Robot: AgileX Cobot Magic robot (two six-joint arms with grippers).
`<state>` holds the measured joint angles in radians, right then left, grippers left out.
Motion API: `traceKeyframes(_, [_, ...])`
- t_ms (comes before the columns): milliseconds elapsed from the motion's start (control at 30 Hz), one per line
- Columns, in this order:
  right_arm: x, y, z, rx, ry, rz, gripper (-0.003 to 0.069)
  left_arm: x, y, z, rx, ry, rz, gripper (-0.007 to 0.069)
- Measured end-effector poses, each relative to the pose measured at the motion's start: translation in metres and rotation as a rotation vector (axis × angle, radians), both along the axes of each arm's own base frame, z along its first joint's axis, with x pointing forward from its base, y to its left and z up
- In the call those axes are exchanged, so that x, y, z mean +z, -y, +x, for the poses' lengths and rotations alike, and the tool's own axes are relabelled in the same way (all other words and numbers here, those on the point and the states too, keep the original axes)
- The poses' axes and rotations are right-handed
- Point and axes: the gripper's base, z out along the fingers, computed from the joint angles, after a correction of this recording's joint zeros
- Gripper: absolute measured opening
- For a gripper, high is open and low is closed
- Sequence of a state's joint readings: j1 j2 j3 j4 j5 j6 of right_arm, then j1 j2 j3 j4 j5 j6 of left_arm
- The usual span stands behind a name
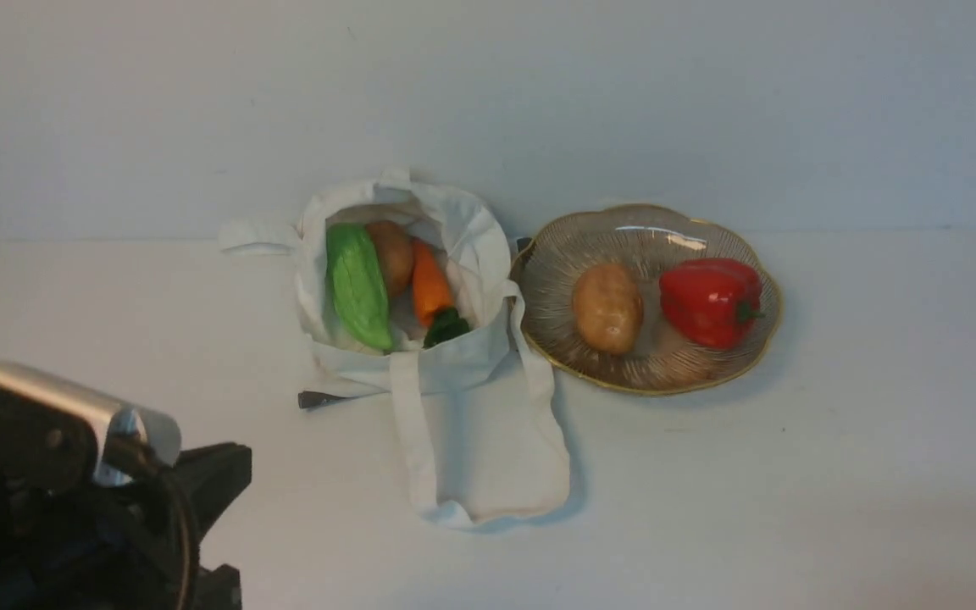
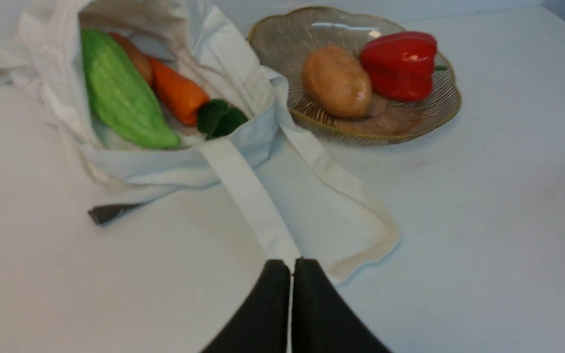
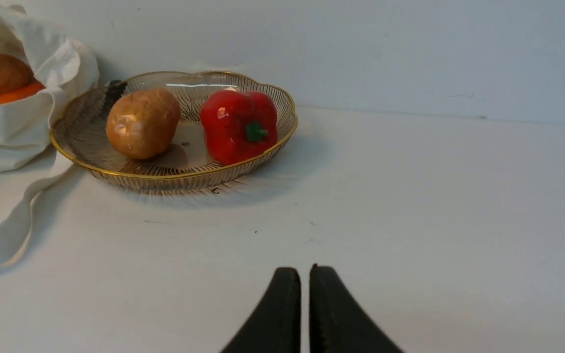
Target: Take vegetables from cloth bag on white table place on plate.
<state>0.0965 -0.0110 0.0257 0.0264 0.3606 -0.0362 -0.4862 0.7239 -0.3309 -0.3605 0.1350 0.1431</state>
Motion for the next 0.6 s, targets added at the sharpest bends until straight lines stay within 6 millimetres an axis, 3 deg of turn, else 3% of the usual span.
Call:
traceKeyframes(233, [0.0,0.0,0.0,0.0,0.0,0.0,0.0022,-0.035,-0.005,-0.012,-0.008,-0.116,0.055,-0.0005])
traceKeyframes(600, [0.0,0.0,0.0,0.0,0.0,0.0,0.0022,-0.035,-0.008,-0.017,-0.025,-0.093,0.068,-0.0005])
